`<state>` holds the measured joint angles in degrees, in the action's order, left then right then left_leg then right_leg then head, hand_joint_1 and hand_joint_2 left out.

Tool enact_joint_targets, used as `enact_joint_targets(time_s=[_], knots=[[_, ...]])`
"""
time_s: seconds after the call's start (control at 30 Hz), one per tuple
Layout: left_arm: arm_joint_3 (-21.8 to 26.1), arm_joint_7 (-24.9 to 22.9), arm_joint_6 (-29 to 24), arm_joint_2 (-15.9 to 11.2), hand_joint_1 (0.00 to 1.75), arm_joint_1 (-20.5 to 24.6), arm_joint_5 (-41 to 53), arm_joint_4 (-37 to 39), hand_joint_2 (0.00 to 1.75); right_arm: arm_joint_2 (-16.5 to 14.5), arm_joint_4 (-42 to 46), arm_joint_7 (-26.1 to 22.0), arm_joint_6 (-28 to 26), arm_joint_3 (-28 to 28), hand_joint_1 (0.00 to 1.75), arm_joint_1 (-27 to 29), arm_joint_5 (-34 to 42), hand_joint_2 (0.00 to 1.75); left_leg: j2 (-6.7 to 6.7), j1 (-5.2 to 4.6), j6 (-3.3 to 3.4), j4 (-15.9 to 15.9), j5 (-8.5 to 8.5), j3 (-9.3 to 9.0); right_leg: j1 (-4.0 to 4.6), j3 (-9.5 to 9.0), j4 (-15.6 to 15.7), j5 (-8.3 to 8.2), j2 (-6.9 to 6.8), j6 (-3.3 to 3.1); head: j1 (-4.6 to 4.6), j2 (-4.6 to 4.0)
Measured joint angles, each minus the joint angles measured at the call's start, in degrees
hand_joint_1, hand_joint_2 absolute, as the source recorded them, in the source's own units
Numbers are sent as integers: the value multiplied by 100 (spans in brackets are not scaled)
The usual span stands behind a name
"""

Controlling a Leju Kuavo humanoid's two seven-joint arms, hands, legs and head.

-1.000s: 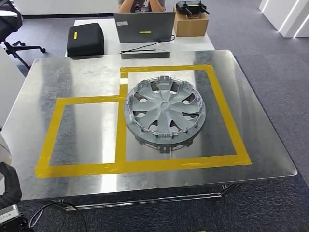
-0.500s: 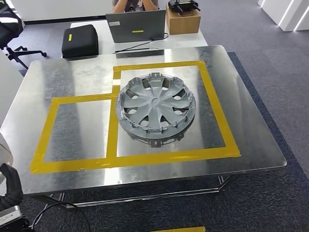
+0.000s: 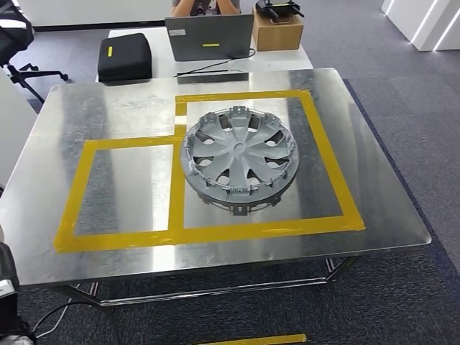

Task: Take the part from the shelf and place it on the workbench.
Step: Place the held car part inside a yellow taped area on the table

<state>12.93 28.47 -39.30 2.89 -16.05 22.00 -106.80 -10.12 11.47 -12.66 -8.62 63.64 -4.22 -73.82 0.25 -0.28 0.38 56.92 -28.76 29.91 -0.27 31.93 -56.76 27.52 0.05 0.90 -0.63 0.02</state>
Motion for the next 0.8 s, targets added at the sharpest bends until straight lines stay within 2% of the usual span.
enact_joint_targets(time_s=[0.2,0.37,0.53,0.7,0.8], knots=[[710,-314,305,-433,175,392,12,616,175,0,0,3,48,-34,0,-26,-103,175,0,6,1,1,10,6,4,5,-1,-6,-1,8,3,0],[1253,-560,733,-958,175,863,202,1615,175,0,0,67,144,-147,0,-84,-234,175,1,20,-13,1,28,12,18,24,-14,-11,1,0,4,0],[1382,-611,918,-1374,175,1178,431,2439,175,0,0,110,202,-238,0,-140,-286,175,3,27,-26,1,36,24,24,39,-25,-15,5,-7,3,0],[1398,-612,928,-1522,175,1288,479,2786,175,0,0,115,207,-278,0,-154,-288,175,4,27,-27,1,36,31,24,47,-26,-16,7,-9,3,0],[1349,-802,1045,-1616,175,1385,844,2982,175,0,0,120,227,-295,0,-164,-342,175,3,26,-26,2,37,35,23,54,-25,-16,2,-9,2,0]])
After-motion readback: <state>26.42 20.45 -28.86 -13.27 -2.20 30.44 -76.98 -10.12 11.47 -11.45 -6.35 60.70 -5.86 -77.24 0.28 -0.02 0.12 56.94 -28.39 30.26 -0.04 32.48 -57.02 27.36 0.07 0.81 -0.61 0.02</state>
